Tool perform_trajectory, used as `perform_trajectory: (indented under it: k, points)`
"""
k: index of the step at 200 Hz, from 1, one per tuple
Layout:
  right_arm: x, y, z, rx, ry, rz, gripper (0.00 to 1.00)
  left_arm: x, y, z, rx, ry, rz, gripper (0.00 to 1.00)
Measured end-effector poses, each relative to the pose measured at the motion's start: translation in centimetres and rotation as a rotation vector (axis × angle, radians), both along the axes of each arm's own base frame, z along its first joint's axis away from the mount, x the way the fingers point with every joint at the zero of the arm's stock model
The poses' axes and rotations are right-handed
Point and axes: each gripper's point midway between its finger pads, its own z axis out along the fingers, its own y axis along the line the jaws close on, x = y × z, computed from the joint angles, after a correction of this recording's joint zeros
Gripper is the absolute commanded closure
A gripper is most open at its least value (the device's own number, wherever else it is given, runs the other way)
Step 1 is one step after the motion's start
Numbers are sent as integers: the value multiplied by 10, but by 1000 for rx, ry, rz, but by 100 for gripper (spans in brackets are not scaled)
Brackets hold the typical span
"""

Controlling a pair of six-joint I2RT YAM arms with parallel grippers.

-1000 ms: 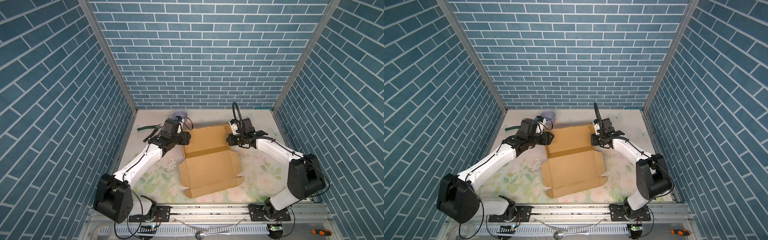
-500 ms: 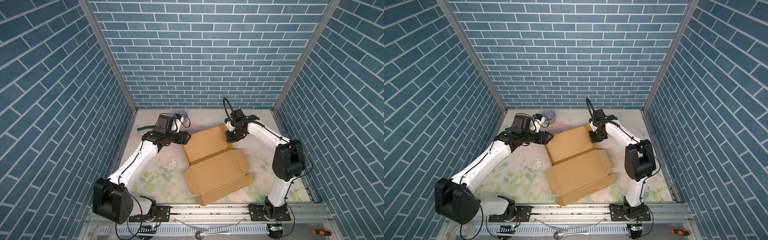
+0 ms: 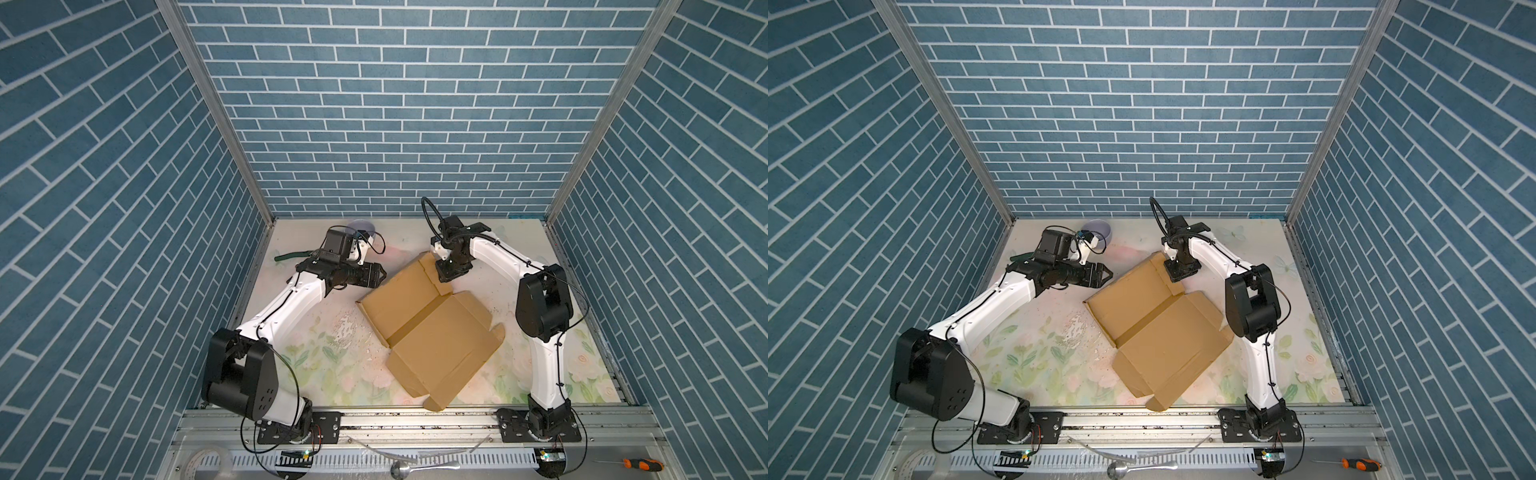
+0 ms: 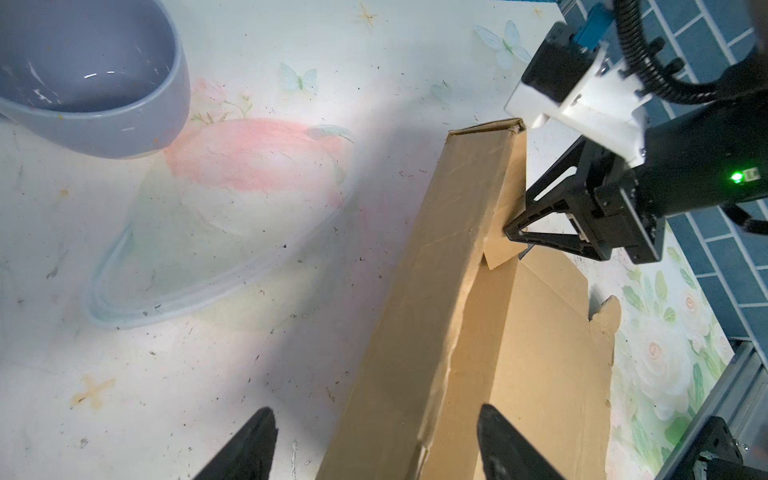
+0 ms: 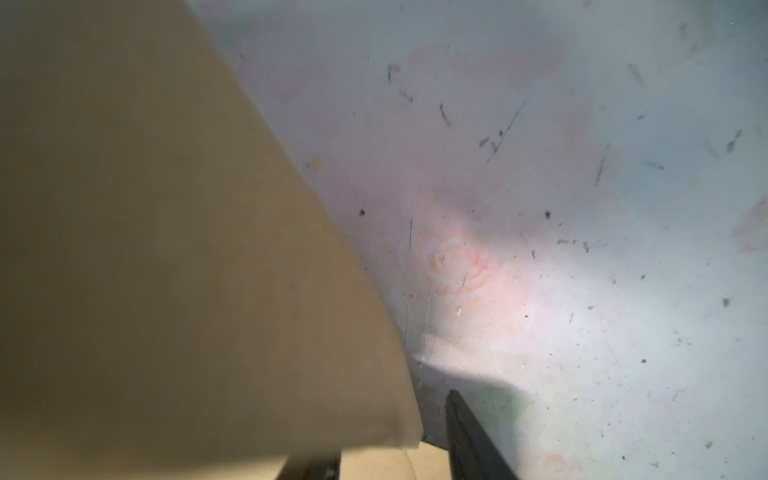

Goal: Fold the paper box

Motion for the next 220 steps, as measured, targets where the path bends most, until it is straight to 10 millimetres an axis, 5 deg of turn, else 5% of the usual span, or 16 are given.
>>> perform_trajectory:
  k: [86, 192, 220]
  points:
    - [7, 21, 12, 94, -34, -8, 49, 29, -16, 12, -18, -31, -46, 22]
    - [29, 34, 3, 131, -147, 14, 71, 37, -21, -78, 153, 79, -133, 23]
    - [30, 35, -6, 104, -170, 16, 63, 45, -16, -97, 205, 82, -130, 26]
